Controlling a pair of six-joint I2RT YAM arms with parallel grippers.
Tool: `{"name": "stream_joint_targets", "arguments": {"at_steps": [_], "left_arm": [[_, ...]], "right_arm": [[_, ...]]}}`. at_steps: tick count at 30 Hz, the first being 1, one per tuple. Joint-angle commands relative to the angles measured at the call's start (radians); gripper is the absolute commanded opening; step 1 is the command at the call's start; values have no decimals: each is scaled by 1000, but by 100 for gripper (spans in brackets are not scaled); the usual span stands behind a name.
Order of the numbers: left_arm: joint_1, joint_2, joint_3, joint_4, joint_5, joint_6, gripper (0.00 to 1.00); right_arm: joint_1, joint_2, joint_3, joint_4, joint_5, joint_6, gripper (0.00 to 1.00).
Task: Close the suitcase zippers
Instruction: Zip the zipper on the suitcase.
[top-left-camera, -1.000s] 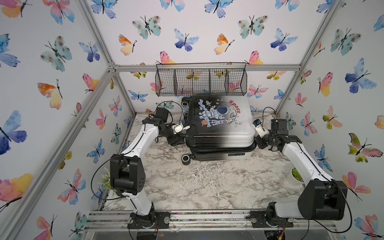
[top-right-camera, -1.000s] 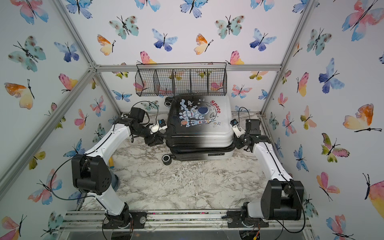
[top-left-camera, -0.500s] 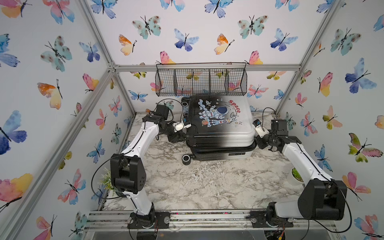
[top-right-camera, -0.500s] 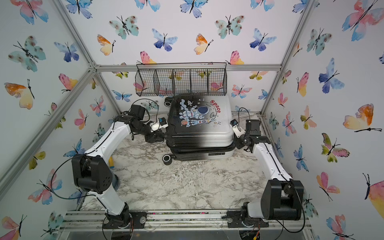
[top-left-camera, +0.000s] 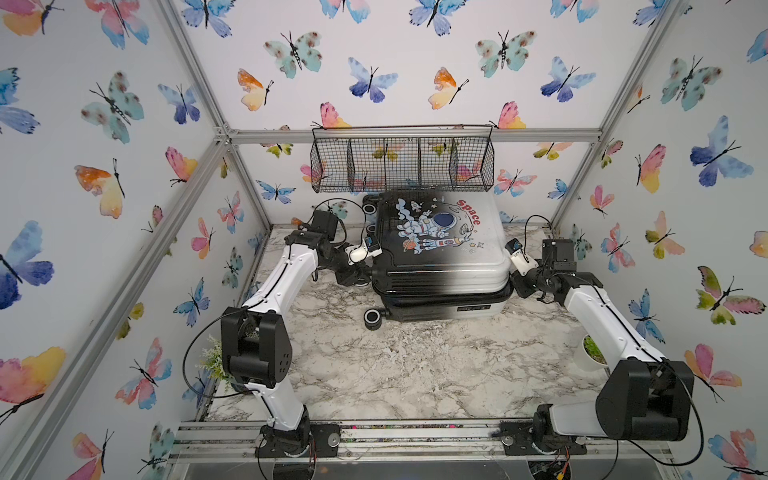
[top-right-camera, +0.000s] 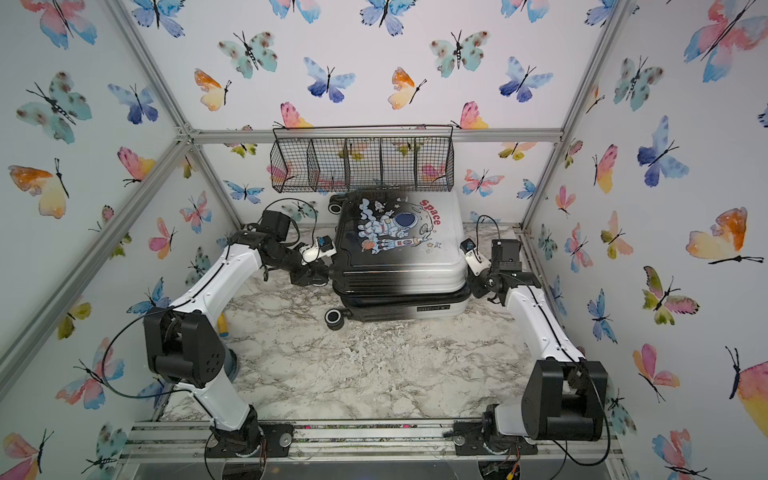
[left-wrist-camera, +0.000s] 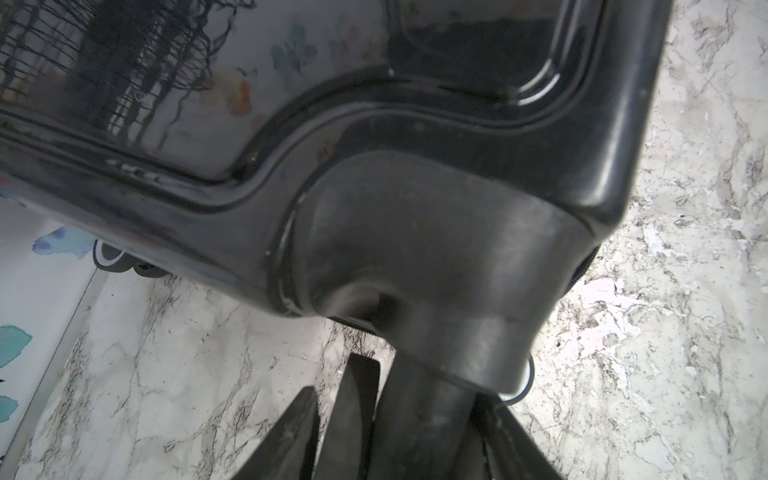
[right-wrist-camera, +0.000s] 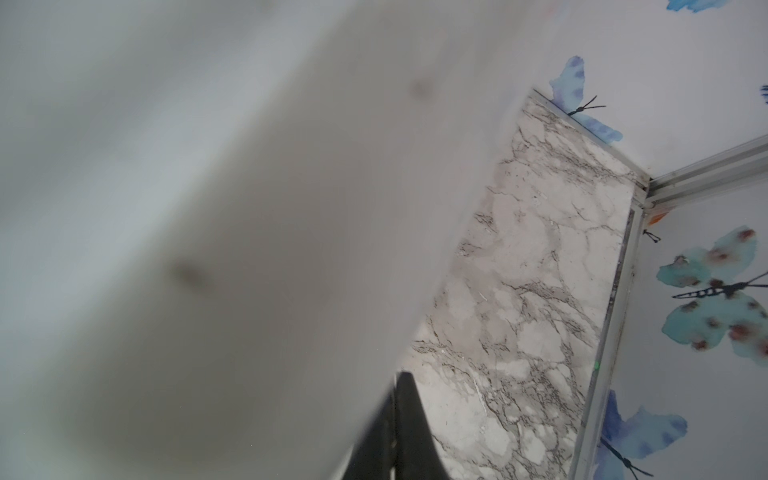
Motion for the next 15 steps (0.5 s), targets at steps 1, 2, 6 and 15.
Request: {"name": "stream_joint_targets", "arguments": {"at_steps": [1,2,6,15], "left_arm": [[10,41,-46,-50,-97,-20,62],[13,44,-42,-51,-101,-19,63],[14,61,-18,-69,-98,-19,65],[13,67,-30,-76,-80,-19,47]], "right_arm": [[4,-16,18,80,-13,-10,3],[4,-13,21,78,-13,-9,3],[3,-3,38,73,10,-12,3],[4,18,59,69,13,-16,3]]}}
